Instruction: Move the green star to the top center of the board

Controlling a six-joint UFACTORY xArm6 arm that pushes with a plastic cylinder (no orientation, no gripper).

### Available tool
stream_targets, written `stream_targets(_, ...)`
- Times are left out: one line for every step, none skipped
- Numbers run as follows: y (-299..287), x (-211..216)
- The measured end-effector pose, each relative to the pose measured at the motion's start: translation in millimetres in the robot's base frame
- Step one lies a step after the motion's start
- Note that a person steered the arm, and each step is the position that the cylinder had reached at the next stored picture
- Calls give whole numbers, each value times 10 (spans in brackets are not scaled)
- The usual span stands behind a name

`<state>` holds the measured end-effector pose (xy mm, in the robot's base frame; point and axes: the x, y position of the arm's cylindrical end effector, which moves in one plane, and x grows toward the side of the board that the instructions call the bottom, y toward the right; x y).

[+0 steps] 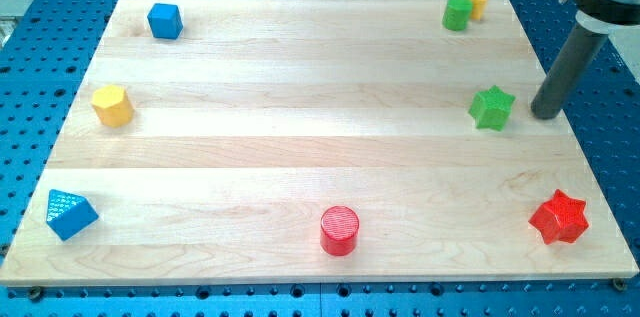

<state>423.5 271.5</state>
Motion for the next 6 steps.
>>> stream_targets(-228, 1)
stream_targets(-411, 7)
stream_targets(-436, 78)
stream_targets(-342, 192)
stream_targets(-342, 201)
stream_targets(-342, 201)
